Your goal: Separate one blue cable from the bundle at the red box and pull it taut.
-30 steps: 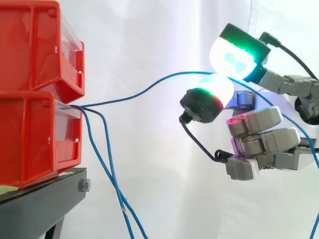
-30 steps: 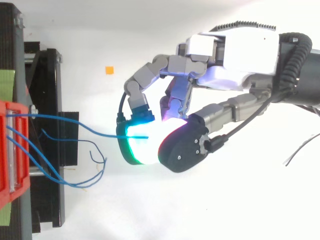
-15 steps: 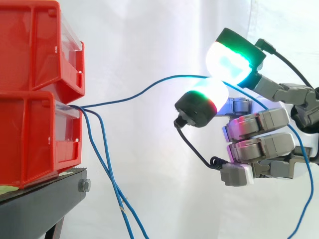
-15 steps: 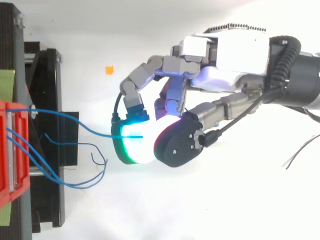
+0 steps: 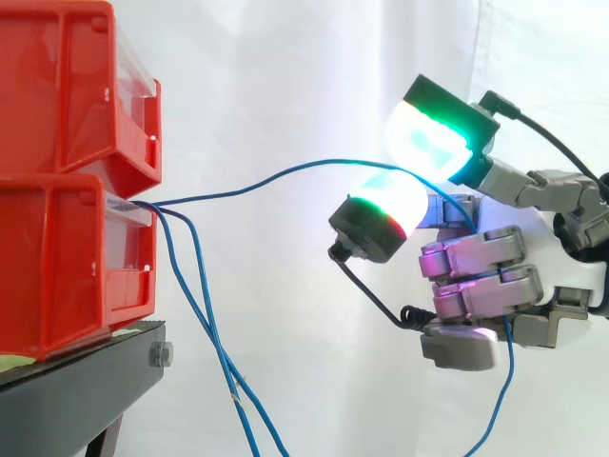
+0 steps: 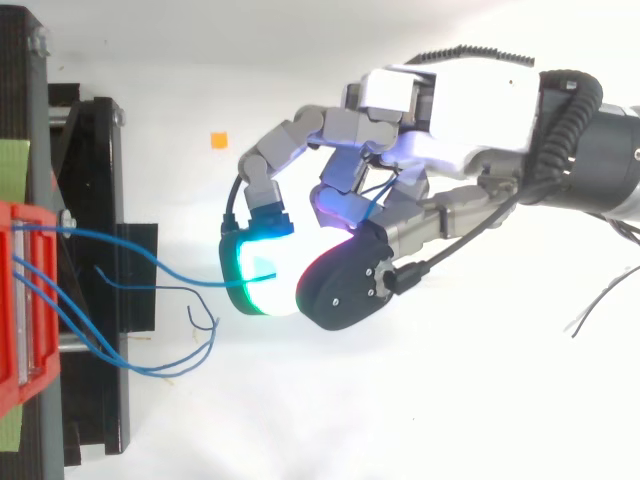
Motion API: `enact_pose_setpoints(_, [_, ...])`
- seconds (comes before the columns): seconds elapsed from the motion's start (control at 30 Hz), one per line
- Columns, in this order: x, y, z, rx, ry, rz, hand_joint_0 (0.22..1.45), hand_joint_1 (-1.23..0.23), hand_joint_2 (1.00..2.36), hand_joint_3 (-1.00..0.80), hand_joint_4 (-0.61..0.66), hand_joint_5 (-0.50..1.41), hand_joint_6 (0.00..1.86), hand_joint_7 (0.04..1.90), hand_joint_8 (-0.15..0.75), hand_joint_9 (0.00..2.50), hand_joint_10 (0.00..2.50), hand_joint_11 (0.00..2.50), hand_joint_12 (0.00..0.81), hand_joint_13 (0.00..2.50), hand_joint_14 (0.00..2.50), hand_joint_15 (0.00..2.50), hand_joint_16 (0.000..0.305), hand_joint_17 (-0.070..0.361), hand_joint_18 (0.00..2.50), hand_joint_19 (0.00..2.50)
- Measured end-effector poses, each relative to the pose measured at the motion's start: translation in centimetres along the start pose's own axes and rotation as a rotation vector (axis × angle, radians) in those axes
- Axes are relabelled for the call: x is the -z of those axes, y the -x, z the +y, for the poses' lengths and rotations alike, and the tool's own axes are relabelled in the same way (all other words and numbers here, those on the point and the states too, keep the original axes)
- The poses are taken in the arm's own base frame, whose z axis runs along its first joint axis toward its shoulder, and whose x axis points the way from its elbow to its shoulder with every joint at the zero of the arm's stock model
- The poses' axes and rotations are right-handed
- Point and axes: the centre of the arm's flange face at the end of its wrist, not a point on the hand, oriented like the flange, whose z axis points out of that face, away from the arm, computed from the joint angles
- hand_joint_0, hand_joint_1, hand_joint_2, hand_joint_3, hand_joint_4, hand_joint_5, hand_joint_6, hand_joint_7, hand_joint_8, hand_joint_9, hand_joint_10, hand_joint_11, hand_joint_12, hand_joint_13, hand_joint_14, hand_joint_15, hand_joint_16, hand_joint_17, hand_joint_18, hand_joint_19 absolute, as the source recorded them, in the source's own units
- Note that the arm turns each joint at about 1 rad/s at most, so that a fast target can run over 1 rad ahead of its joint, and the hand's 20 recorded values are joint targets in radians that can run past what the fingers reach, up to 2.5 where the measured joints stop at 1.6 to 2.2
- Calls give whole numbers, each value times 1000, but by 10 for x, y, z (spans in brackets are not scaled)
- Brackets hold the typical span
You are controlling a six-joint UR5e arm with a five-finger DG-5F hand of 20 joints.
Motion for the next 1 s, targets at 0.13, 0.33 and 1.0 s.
enact_pose_setpoints(0.13, [0,-2,0,33,-1,3,673,-573,1005,-443,24,-155,902,1074,310,1132,1932,1587,384,1178,1844,1462,49,110,1285,1125])
enact_pose_setpoints(0.33, [0,-2,-1,84,-5,2,669,-584,1007,-405,22,-156,904,1050,314,1079,1951,1548,393,1138,1878,1427,50,112,1272,1098])
enact_pose_setpoints(1.0, [-1,-3,-23,66,-16,-16,741,-774,1015,-274,-71,-197,949,1083,313,942,2074,1422,394,1084,1893,1352,51,114,1232,1085])
